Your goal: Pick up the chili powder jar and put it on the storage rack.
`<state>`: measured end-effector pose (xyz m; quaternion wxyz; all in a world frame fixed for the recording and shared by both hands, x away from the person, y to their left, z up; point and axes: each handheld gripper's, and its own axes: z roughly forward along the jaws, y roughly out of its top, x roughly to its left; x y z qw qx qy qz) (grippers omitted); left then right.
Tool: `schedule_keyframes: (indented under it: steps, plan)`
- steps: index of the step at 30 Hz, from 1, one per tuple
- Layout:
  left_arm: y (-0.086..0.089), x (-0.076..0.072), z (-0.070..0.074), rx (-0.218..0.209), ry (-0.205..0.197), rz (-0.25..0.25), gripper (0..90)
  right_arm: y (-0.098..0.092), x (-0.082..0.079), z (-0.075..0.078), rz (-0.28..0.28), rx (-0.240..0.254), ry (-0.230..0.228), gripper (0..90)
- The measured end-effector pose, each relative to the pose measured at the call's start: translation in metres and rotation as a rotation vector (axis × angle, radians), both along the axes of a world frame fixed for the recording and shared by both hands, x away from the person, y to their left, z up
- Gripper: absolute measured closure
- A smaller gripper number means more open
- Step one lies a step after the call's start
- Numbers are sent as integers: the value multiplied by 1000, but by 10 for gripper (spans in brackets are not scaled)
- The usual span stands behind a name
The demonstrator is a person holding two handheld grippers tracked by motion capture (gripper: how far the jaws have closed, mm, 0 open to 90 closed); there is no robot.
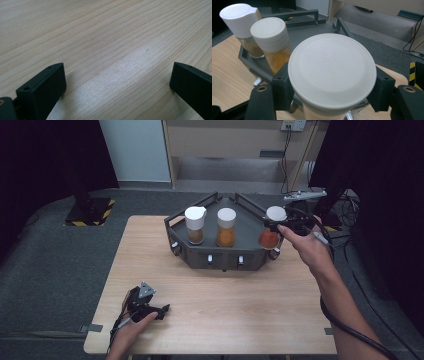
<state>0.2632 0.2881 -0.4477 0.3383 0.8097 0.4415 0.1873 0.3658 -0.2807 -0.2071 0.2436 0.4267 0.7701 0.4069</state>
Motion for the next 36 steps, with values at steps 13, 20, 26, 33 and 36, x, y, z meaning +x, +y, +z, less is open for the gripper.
schedule_keyframes:
  steps: [13, 20, 26, 33, 36]
  plan:
    - [0, 0, 0, -3, -1, 2, 0, 9, 13, 0, 0, -2, 4, 343]
    - [0, 0, 0, -2, -1, 2, 0, 12, 20, -1, -3, 1, 8, 343]
    - [0, 0, 0, -2, -1, 1, 0, 13, 26, -2, -6, -1, 11, 343]
    - [0, 0, 0, -3, -1, 2, 0, 14, 31, -3, -11, -1, 16, 343]
    - [0, 0, 0, -2, -1, 2, 0, 16, 33, -5, -13, -5, 17, 343]
